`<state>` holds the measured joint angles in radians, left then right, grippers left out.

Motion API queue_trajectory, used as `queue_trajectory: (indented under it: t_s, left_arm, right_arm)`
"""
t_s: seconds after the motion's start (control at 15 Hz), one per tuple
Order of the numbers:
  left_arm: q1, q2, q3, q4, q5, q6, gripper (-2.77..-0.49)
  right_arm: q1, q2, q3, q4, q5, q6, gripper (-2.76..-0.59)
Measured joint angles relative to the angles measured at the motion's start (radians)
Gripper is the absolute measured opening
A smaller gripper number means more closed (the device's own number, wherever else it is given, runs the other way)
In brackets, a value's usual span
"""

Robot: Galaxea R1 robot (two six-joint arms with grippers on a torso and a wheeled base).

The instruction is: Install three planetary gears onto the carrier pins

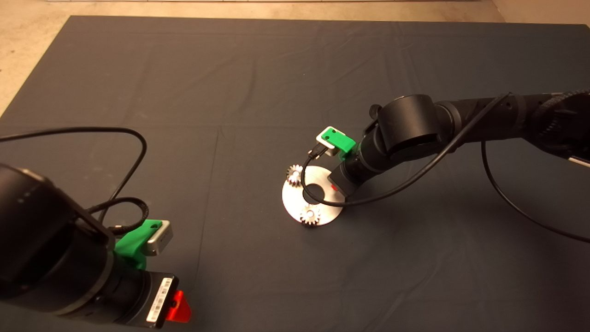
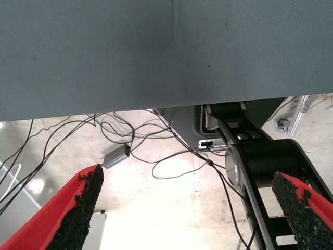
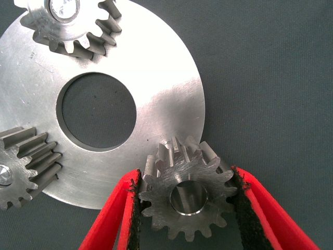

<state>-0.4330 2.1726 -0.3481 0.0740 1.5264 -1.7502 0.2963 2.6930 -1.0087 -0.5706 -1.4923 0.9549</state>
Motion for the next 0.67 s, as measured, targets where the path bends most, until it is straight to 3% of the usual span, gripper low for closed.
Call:
queue_trajectory:
  t_s: [0.67]
  left_arm:
    - [0.0,0.0,0.0,0.0,0.0,0.0,-0.93]
  right_arm:
    - [-0.005,0.001,0.004,-0.003,0.003,0.005,-2.31]
